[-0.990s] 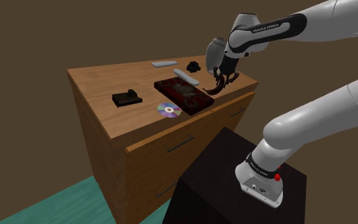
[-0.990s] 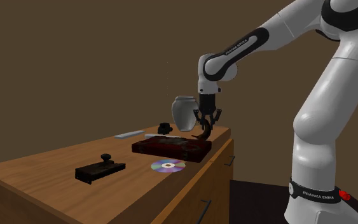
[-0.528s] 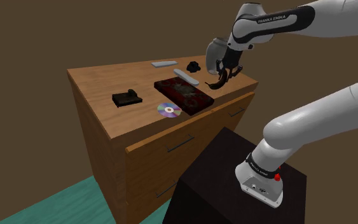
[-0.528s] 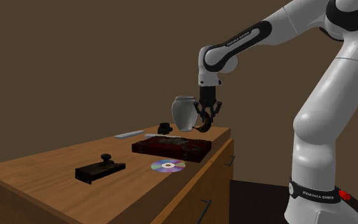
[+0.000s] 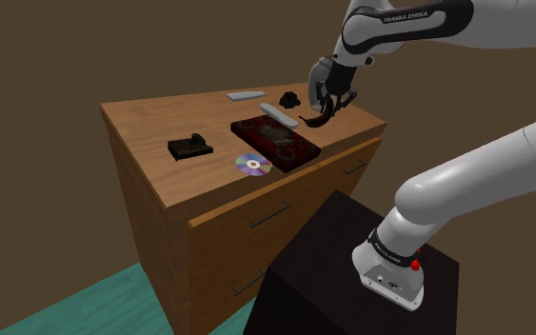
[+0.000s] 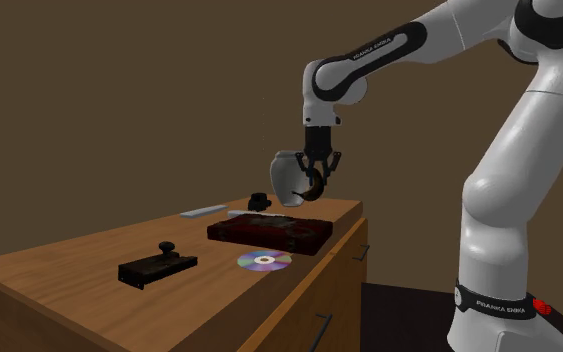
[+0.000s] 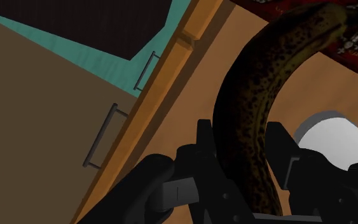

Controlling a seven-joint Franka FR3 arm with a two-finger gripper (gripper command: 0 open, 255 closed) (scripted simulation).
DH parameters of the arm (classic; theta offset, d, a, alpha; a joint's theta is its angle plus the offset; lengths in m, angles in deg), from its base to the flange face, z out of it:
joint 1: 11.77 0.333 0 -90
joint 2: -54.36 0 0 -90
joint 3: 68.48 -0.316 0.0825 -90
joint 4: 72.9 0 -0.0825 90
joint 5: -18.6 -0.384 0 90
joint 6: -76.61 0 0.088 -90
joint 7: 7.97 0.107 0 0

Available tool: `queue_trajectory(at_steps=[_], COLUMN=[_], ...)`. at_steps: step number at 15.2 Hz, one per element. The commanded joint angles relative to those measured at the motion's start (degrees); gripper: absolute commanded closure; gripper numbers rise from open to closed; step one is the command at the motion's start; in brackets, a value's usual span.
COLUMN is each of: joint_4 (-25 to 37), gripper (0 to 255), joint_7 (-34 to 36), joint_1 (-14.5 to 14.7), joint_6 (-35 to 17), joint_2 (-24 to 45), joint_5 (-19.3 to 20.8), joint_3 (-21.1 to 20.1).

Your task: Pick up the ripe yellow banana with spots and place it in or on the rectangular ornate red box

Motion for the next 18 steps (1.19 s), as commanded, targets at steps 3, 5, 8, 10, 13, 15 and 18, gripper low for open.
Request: queue_trajectory(at_steps=[3,5,8,10,13,15,18], joint_4=[2.21,3.64,6.26,8.14,6.23,5.02,3.28], gripper=[255,255,255,255,255,255,255], joint_7=[5.53,8.23,12.28,14.75,14.89,14.98,15.15], joint_1=[2.35,3.44,4.98,5.87,5.89,5.89,5.88], joint_6=[0.24,0.22,0.24,0.30,-2.05,-3.63,-6.01], joint_2=[2.24,3.78,6.51,8.40,8.85,9.22,9.87], joint_5=[-1.75,-2.45,-3.25,-3.54,-3.49,-3.45,-3.36], joint_3=[-4.10,-6.06,-8.93,-10.62,-10.69,-10.75,-10.84])
